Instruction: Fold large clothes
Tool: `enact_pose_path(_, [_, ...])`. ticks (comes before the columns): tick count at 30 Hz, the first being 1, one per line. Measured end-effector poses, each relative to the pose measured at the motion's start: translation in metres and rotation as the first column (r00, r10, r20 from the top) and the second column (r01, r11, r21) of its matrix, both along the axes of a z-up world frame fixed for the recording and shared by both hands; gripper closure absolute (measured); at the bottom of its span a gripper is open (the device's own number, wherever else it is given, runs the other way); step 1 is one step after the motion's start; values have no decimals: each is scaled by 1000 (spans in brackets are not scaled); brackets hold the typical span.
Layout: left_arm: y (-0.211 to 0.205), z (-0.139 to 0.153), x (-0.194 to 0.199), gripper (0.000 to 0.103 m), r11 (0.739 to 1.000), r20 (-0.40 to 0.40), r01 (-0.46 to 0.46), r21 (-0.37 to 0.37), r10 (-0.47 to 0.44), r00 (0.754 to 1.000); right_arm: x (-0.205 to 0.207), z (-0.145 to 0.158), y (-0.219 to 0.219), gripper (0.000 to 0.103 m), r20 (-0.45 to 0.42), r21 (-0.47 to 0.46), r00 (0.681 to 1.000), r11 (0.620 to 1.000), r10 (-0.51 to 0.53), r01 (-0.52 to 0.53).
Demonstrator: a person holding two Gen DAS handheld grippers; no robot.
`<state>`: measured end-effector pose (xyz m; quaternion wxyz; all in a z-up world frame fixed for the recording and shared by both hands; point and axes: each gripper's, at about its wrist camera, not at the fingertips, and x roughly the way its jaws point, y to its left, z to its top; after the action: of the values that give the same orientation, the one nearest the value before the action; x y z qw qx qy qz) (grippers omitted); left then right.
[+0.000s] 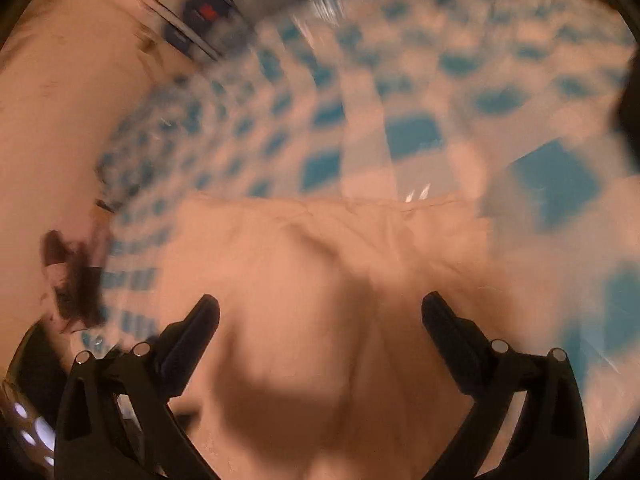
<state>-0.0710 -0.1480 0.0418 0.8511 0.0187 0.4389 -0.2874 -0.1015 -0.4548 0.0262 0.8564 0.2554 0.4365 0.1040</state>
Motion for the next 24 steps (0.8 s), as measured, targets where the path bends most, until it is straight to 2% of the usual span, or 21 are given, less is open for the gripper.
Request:
enact_pose_path(1, [17,11,-1,10,997,-12,-30,-72,29,1000,-21,14,3,6,31,-28,999,1000,9,-9])
enact_pose_path(3, [34,21,-3,10,990,-13,-68,-121,66,998,-56,27,16,6,40,-94,998,995,49,-45])
enact_pose_path(5, [43,26,-7,10,986,16,-93,-138,96,995,-80,16,38,7,-25,-209,994,972,107,-109])
enact_pose_path(6, [43,24,-8,10,986,5,-91,-137,93,996,-83,4,46,7,-63,-250,991,960,116,-128])
enact_pose_path(8, [31,7,-10,10,993,-63,-50,-109,44,997,-86,-37,59,6,-153,-294,980,941,129,-170])
enact_pose_path(9, [16,-5,-18,10,1000,-41,-9,-26,8,999,-87,-56,61,6,-163,-277,977,945,135,-177])
enact_pose_path(11, [-10,-29,-36,10,988,79,17,153,-30,996,-92,-74,53,6,-142,-252,981,953,134,-167])
enact_pose_path(13, [-8,-35,-31,9,991,38,7,132,-12,999,-94,-76,52,6,-132,-264,983,951,126,-157])
enact_pose_path(16, [0,-21,-21,9,994,-14,44,104,-43,999,-96,-64,44,6,-151,-236,981,960,119,-152])
enact_pose_path(17, [7,-10,-24,9,995,-5,36,89,-35,999,-100,-54,41,6,-148,-237,984,962,104,-137])
enact_pose_path(18, [16,2,-31,9,998,19,14,61,-15,1000,-113,-34,39,6,-101,-272,991,956,82,-107])
enact_pose_path(20, [30,16,-49,9,1000,87,7,3,-8,996,-135,-11,42,6,-15,-277,995,956,97,-97])
enact_pose_path(21, [31,15,-56,9,1000,102,19,6,-19,995,-145,-5,44,6,6,-281,994,955,107,-101])
enact_pose_path(22, [27,4,-61,9,999,85,45,29,-47,995,-146,-9,47,6,-11,-300,994,947,113,-111])
enact_pose_path(23, [20,-11,-61,9,996,60,70,63,-74,995,-143,-24,52,7,-64,-335,989,931,130,-144])
enact_pose_path(24, [11,-28,-66,9,988,71,90,129,-100,992,-134,-51,56,6,-150,-347,977,918,148,-193])
